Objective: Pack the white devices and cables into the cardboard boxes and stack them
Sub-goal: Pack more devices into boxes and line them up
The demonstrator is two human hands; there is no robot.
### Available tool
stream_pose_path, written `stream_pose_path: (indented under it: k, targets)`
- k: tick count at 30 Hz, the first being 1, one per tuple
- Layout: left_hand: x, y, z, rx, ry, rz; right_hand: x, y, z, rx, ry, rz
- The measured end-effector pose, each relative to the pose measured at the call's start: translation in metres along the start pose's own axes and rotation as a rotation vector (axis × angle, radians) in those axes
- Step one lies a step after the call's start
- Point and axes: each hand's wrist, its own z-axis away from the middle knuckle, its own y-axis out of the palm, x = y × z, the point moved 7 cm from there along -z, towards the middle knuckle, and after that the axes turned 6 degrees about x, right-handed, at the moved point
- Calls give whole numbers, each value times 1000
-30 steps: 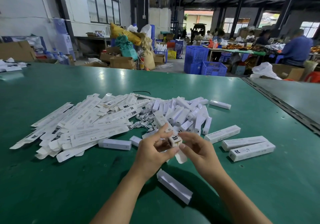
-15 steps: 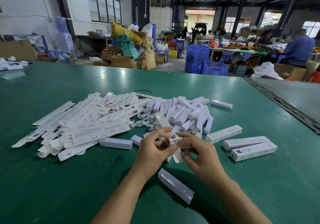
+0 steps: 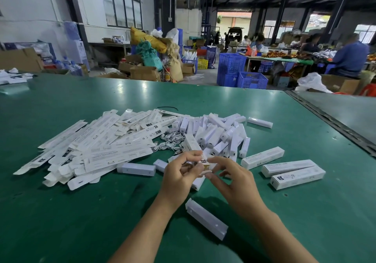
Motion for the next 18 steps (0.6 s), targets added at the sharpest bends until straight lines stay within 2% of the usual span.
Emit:
stream_pose_path:
  k: [4,12,18]
  targets:
    - [0,1,-1,9,-24,5,1,-3,0,-63,-19,-6]
    - [1,1,1,-24,-21,27,11,-8,2,-195,-171,213]
    - [1,-1,2,-33,-17,12,15,-9,0,-165,-212,264]
